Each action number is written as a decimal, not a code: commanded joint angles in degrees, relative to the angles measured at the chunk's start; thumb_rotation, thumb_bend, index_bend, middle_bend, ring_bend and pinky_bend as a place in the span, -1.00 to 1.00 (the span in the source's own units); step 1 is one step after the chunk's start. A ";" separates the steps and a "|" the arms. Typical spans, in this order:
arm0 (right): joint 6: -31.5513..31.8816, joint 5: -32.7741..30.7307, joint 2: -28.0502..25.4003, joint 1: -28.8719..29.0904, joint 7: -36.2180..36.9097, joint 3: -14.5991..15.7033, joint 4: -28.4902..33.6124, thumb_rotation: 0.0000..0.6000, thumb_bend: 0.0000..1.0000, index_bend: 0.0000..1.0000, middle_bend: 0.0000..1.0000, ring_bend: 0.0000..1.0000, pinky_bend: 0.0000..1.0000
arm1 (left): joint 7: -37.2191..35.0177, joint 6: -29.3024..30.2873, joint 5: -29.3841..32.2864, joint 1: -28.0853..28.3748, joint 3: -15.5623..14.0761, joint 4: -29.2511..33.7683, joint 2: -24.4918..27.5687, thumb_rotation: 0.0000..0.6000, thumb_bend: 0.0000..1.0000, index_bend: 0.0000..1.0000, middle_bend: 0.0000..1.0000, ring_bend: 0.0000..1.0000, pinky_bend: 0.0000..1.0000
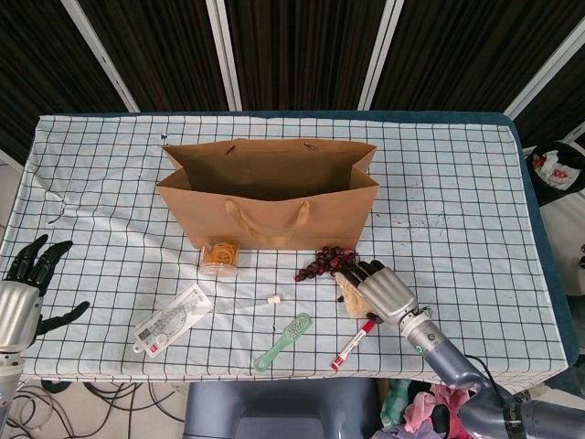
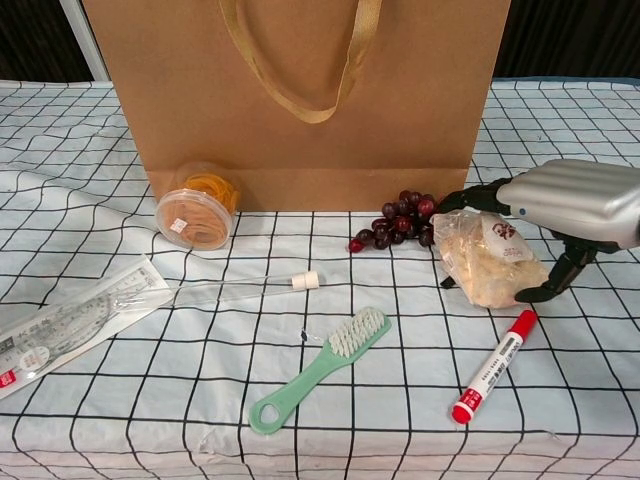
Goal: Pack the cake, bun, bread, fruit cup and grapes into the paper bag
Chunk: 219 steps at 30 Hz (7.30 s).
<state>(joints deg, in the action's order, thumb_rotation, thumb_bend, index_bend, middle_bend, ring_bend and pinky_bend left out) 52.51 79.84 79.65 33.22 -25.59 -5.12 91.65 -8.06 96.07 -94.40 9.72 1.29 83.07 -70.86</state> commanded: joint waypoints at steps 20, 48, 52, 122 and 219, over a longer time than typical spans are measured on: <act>-1.12 -2.29 4.37 2.89 0.74 -0.05 -3.99 1.00 -0.42 -0.47 -0.27 -0.23 -0.40 | -0.11 -0.85 0.16 -0.39 0.73 0.42 0.23 1.00 -0.84 -0.76 -0.66 -0.97 -0.78; 25.35 2.66 -6.59 -6.70 14.87 -7.75 4.69 1.00 -0.29 -0.33 -0.24 -0.14 -0.30 | -0.49 -0.46 0.03 -1.11 1.69 0.66 0.47 1.00 -0.84 -0.76 -0.67 -0.97 -0.77; 27.29 1.26 -10.12 -6.83 14.70 -11.23 7.42 1.00 -0.29 -0.33 -0.24 -0.14 -0.30 | -0.47 -0.56 -0.31 -1.14 1.55 0.79 0.50 1.00 -0.84 -0.76 -0.67 -0.97 -0.77; 12.93 -30.01 -9.54 23.09 3.54 -23.02 4.23 1.00 -0.93 -0.83 -0.88 -0.69 -0.48 | -0.43 -0.85 1.37 -2.26 2.95 1.85 1.45 1.00 -0.84 -0.79 -0.68 -0.97 -0.76; 41.84 1.23 -11.17 -29.37 20.12 -1.02 -1.48 1.00 -0.78 -0.84 -0.74 -0.60 -0.49 | 29.05 -45.21 33.12 34.29 8.27 5.14 -15.84 1.00 -0.71 -0.82 -0.51 -0.69 -0.54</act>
<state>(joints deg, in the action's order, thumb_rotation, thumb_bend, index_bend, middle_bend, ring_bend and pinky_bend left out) 94.38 81.05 68.46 3.86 -5.46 -6.14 90.17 20.71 50.90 -61.52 43.84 9.70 88.49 -86.47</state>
